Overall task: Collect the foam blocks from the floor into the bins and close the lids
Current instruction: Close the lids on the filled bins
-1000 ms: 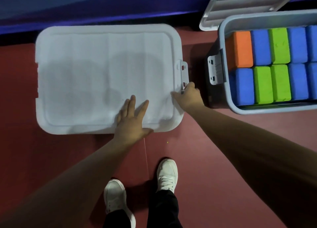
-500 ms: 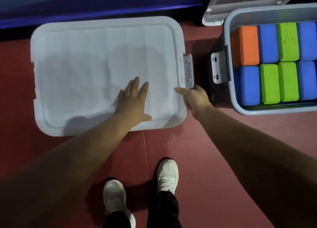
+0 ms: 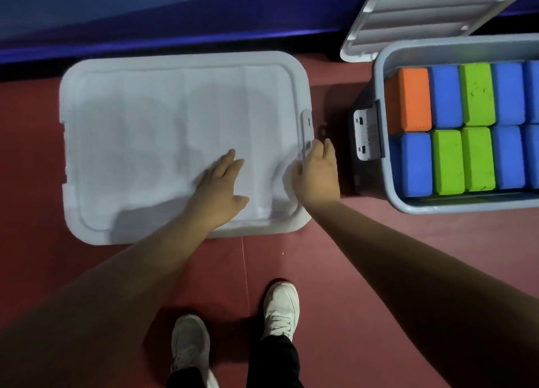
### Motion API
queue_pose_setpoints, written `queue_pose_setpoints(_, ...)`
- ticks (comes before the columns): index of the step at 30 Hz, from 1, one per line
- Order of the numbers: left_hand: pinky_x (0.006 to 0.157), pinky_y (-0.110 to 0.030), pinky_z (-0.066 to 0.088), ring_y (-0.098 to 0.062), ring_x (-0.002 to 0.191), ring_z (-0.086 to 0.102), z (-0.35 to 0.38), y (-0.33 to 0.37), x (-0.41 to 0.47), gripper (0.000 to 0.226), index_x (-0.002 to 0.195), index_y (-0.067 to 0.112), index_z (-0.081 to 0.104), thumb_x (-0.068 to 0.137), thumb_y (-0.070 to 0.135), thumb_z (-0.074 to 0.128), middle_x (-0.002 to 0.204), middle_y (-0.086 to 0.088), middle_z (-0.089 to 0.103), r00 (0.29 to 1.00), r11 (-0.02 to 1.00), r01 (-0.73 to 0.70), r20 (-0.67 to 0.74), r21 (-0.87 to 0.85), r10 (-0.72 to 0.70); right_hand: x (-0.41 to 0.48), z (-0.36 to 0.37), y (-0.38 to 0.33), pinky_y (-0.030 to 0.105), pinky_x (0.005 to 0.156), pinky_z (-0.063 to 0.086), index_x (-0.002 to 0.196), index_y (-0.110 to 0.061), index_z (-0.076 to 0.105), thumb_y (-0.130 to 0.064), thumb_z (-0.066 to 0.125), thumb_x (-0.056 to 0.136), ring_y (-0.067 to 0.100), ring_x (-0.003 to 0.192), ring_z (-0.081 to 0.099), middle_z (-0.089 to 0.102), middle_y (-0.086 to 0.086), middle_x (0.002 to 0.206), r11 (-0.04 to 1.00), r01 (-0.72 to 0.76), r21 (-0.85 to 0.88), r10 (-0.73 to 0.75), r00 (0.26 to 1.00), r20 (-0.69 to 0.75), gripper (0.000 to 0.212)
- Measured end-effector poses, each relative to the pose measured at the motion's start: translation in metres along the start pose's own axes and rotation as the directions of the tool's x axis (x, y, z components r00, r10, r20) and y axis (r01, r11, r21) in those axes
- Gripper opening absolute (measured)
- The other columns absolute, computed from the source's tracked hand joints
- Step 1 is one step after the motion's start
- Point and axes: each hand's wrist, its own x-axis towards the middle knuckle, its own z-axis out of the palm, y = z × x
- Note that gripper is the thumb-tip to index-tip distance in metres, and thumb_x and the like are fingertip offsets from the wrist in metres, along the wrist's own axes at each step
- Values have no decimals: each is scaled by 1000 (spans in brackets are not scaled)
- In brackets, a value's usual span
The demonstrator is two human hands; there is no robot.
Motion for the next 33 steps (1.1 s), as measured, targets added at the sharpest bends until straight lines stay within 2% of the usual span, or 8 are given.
queue_pose_setpoints(2,116,-27,21,-17,147,21,-20,-9,-6,68,150,10,33,91,20,64,159,-4,23,989,993,30,-140,-114,-46,-2,-1,-24,46,117,29,136,0,40,-18,55,89,40,145,25,28,29,152,979,186,-83,-187,982,-5,52)
queue_pose_setpoints(6,105,-42,39,-37,124,47,-49,-61,-24,48,134,0,50,89,14,59,132,-20,49,910,985,128,-382,-113,-162,-7,22,-88,40,118,25,147,-4,30,-32,62,91,37,148,18,19,26,158,908,390,-153,-361,914,186,71)
queue_pose_setpoints(14,91,-49,46,-45,105,55,-84,-187,-26,44,115,-5,57,75,12,61,114,-27,54,703,960,272,-669,-59,-241,3,145,-185,59,120,3,159,-23,2,-75,27,92,32,152,-6,-3,16,165,742,562,-366,-481,826,295,88)
queue_pose_setpoints(18,105,-50,34,-42,130,39,-85,-239,-16,81,140,2,41,75,38,73,140,-23,41,718,909,402,-578,-109,-387,1,190,-188,70,112,-3,157,-34,-2,-80,10,90,38,150,-16,-16,20,163,668,531,-522,-472,844,255,83)
queue_pose_setpoints(22,117,-32,18,-27,147,21,-84,-261,-3,119,155,9,12,69,56,80,159,-12,24,717,769,394,-354,-504,-600,5,206,-181,72,111,2,158,-33,3,-78,19,91,40,150,-11,-10,23,163,656,516,-550,-502,843,193,82)
queue_pose_setpoints(26,110,-28,38,-19,125,54,-85,-296,5,94,144,22,45,62,54,79,136,1,56,758,550,251,-192,-796,-623,6,211,-180,72,111,3,158,-33,2,-78,17,91,41,150,-11,-10,23,163,635,501,-588,-516,841,160,82)
queue_pose_setpoints(28,109,-37,39,-23,123,52,-84,-296,-2,89,138,20,52,60,57,75,131,-6,55,718,657,256,-316,-709,-620,6,213,-180,72,111,2,158,-33,5,-78,19,91,41,150,-9,-8,24,163,637,503,-585,-529,836,142,82)
queue_pose_setpoints(33,96,-41,31,-38,103,45,-69,-260,-9,38,110,-1,59,76,13,71,110,-25,55,546,935,269,-762,-233,-347,5,214,-178,72,111,4,158,-31,9,-77,20,92,42,150,-6,-3,25,163,621,508,-597,-548,826,132,81)
